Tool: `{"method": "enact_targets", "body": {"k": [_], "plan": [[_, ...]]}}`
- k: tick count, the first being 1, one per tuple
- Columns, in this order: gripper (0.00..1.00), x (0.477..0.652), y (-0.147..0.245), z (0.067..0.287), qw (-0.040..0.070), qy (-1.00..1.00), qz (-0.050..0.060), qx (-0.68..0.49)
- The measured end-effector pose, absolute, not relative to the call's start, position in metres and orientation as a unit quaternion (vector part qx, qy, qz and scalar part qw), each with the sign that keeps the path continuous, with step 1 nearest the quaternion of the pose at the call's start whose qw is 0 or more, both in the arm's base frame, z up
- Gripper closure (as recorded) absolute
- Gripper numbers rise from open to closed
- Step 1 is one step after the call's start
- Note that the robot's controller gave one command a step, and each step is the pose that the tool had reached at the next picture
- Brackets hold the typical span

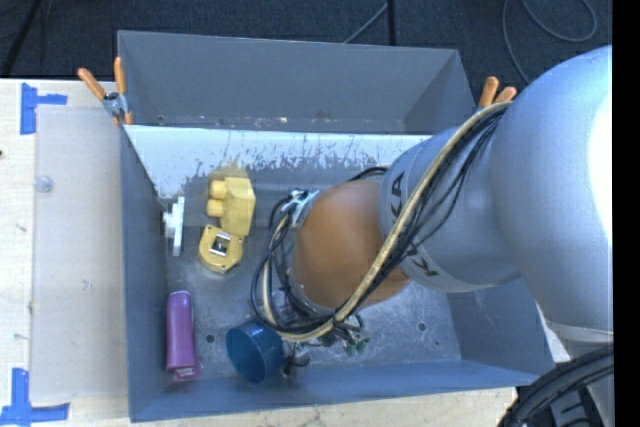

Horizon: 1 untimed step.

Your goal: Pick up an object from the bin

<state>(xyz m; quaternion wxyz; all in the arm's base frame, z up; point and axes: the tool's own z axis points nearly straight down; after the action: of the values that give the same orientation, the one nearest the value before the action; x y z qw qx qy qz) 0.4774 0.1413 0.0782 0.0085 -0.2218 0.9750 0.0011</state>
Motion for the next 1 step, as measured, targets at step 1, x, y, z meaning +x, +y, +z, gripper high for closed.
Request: {"method": "enact_targets", "body": {"k": [1], "plan": [[1.0,0.4735,0.1407,0.0983,0.001,0.975,0.0,-0.223]]}}
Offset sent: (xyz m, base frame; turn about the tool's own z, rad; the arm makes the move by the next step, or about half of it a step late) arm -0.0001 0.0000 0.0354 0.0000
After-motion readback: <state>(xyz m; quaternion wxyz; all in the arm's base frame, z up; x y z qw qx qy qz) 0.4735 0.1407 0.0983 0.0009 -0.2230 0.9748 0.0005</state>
